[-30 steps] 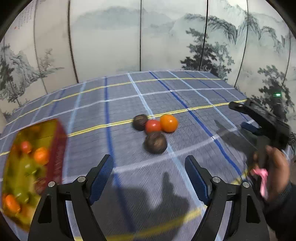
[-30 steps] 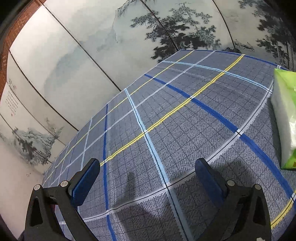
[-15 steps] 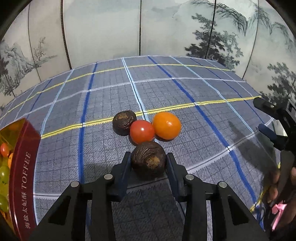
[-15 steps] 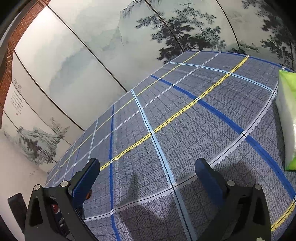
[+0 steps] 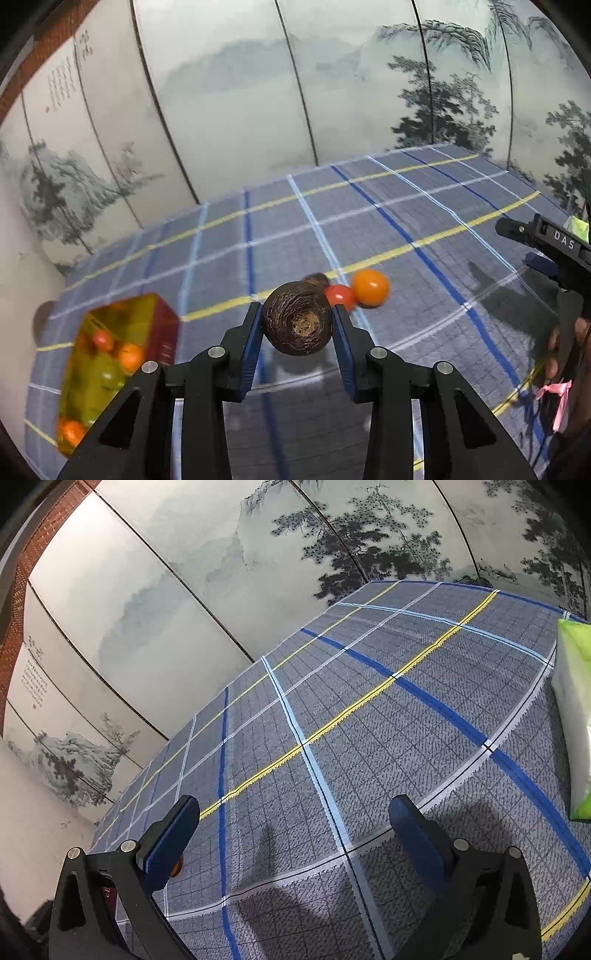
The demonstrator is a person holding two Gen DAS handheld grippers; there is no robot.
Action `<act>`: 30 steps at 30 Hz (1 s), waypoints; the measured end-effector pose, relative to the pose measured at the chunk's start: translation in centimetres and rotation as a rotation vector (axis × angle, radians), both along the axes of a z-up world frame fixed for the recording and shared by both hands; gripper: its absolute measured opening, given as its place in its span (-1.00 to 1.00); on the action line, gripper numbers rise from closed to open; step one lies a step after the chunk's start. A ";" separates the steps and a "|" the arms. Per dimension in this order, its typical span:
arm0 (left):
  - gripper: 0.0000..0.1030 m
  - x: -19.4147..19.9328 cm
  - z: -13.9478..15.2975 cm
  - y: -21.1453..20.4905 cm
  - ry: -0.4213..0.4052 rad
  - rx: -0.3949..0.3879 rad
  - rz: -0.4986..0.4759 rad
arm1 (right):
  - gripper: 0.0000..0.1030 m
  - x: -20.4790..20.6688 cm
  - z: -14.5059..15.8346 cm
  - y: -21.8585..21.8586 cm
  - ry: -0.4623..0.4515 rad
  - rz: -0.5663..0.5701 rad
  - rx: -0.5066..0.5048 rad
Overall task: Organize fruits
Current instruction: 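Lift the brown fruit and carry it over the tin with the left gripper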
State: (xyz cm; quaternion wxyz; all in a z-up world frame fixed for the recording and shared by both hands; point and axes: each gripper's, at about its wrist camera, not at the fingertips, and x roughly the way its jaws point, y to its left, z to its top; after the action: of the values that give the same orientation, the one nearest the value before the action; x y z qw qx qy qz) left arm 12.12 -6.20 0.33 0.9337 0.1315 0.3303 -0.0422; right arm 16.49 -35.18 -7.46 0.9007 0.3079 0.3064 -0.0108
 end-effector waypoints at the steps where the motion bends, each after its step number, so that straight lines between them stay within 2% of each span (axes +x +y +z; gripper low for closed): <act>1: -0.26 -0.1 0.4 0.3 -0.008 0.004 0.007 | 0.98 0.0 -0.1 0.0 0.002 0.001 0.000; 7: -0.26 -0.8 1.9 2.6 -0.050 0.047 0.063 | 0.98 0.0 -0.2 0.1 0.003 -0.001 0.002; 15: -0.26 -0.8 3.2 6.5 -0.077 0.059 0.155 | 0.98 0.0 -0.5 0.1 0.008 0.000 0.002; 24: -0.26 -0.5 3.7 11.9 -0.083 0.062 0.276 | 0.98 0.0 -0.5 0.1 0.009 -0.001 0.002; 30: -0.26 -0.6 3.5 14.3 -0.079 0.070 0.322 | 0.98 0.1 -0.6 0.1 0.010 -0.001 0.001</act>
State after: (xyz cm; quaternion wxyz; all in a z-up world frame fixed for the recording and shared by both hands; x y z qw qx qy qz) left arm 11.56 8.12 3.85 0.9354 0.1109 0.3117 0.1246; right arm 16.55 -35.06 -8.07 0.8989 0.3086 0.3108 -0.0126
